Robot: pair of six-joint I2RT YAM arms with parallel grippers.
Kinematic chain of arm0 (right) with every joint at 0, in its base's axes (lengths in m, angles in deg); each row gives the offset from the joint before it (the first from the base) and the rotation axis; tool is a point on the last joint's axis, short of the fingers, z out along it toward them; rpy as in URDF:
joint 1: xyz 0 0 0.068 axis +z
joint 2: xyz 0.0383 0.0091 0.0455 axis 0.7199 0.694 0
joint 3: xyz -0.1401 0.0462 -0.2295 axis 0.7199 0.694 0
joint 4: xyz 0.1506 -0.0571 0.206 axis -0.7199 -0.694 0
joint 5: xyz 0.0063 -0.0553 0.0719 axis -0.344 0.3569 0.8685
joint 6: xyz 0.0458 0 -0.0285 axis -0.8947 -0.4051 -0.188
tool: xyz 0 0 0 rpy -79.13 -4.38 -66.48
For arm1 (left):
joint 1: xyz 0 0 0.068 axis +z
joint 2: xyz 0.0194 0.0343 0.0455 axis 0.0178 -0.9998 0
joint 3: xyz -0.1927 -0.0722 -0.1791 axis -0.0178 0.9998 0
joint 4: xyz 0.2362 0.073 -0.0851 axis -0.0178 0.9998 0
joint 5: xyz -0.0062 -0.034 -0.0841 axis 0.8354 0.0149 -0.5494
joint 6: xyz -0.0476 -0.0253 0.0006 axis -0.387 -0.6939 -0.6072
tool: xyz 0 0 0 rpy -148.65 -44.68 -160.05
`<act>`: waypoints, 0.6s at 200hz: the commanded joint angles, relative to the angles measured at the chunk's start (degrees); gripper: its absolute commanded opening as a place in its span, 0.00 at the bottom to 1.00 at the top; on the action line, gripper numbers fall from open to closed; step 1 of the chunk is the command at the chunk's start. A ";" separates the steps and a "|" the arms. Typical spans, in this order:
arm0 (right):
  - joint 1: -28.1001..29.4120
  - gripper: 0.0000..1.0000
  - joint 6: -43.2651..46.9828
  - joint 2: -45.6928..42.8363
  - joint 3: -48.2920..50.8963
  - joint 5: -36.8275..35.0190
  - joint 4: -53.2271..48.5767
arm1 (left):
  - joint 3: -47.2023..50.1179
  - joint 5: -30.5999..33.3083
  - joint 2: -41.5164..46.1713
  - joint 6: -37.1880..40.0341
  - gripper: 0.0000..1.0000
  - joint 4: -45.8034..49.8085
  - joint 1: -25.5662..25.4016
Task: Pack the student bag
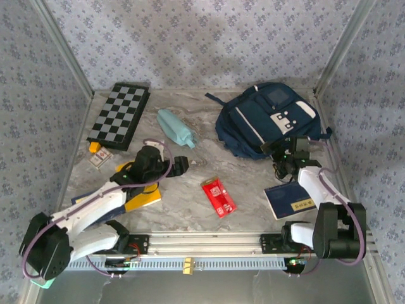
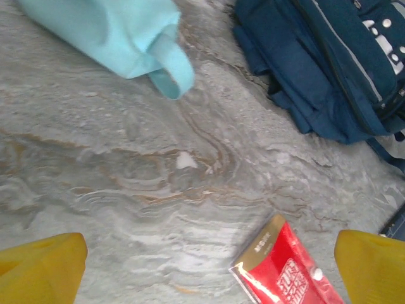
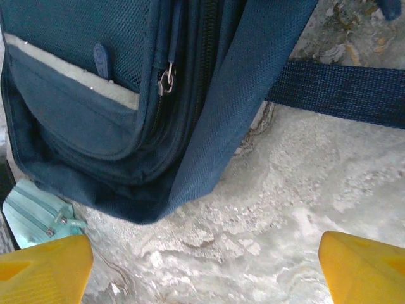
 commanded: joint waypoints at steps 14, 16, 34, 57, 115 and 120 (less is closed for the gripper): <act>2.50 0.92 -7.17 5.33 -2.07 -3.52 5.18 | -5.32 3.28 -5.37 0.34 1.00 -2.93 -4.96; 2.61 0.92 -7.40 5.65 -2.15 -3.67 5.40 | -5.51 3.26 -5.74 0.34 1.00 -2.95 -5.14; 3.37 0.91 -9.15 8.31 -2.45 -5.33 7.51 | -7.22 3.91 -8.45 -0.05 1.00 -2.83 -6.24; 3.78 0.82 -9.01 12.42 -3.84 -6.38 9.91 | -8.22 3.72 -10.91 -0.46 1.00 -4.32 -7.11; 5.06 0.31 -3.10 19.03 -8.33 -6.06 8.44 | -9.35 5.22 -11.41 -0.52 1.00 -2.27 -7.60; 5.18 0.26 -2.70 19.24 -8.40 -5.69 8.56 | -9.38 5.60 -11.04 -0.65 1.00 -1.74 -7.61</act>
